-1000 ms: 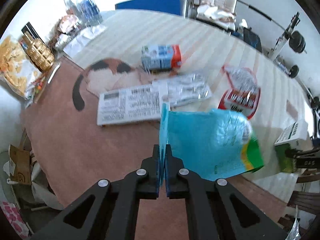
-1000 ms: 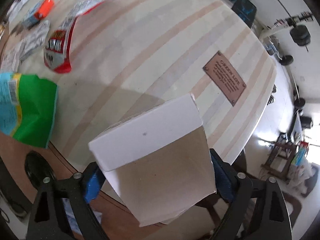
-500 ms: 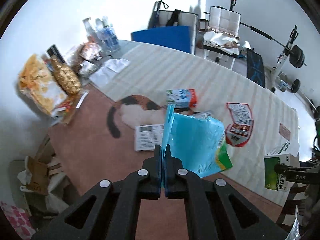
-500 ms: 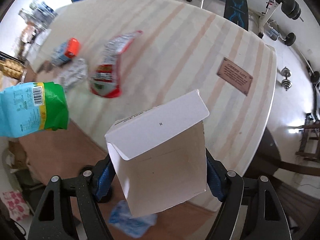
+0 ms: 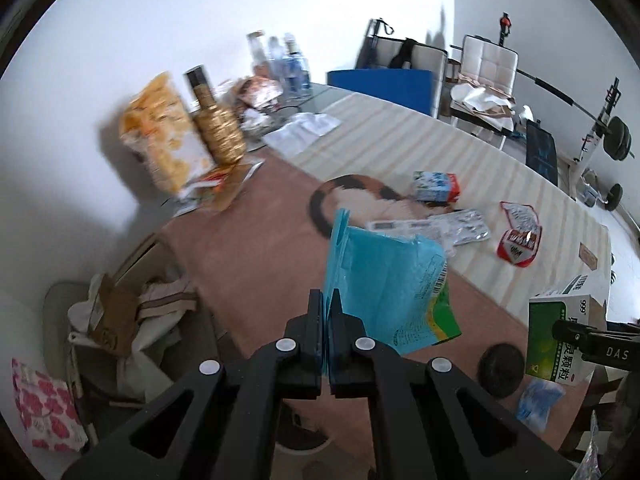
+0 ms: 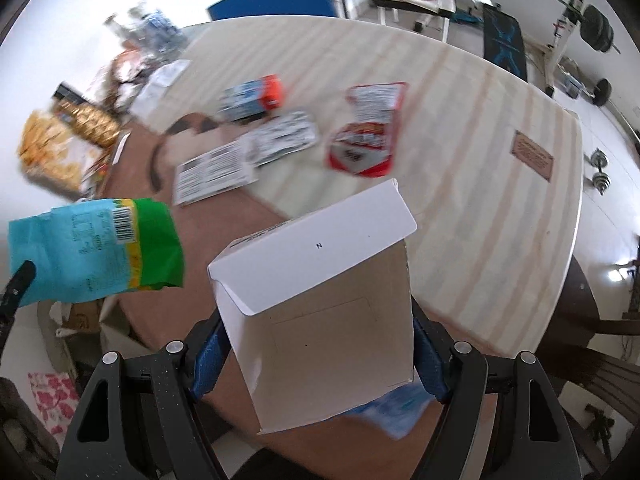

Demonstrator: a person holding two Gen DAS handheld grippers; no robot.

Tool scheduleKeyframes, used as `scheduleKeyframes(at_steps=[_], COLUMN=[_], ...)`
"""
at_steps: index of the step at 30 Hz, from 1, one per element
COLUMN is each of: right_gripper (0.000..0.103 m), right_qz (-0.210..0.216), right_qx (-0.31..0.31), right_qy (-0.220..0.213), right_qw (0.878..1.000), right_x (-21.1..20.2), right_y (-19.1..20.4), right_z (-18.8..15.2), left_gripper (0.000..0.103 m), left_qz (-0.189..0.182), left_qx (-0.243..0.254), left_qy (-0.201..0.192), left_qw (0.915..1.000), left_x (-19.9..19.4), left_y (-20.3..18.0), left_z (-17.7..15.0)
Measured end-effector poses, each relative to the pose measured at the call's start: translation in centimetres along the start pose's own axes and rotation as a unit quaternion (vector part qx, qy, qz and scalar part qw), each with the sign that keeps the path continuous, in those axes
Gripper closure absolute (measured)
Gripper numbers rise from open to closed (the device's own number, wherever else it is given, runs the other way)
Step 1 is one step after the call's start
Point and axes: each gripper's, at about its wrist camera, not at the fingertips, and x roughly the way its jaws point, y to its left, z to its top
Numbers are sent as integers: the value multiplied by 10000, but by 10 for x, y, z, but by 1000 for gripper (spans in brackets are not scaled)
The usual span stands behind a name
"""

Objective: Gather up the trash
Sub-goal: 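Carry the bag and paper box to the trash bin and release both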

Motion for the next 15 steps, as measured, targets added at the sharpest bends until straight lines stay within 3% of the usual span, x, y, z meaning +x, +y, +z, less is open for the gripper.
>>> scheduleKeyframes(at_steps=[9, 15], right_gripper=[23, 23], right_qz=[279, 254], right_qx=[-564, -1041], right_qy=[39, 402], right_qw=[9980, 9934], right_x=[-4, 50], right_y=[107, 173], right_z=[-107, -196], left_gripper=[103, 103], left_qz=[184, 437], left_qx=[-471, -898], left_qy=[215, 955], left_qw=[9985, 9904], left_x=[-25, 14], left_y=[112, 168], left_z=[-94, -172])
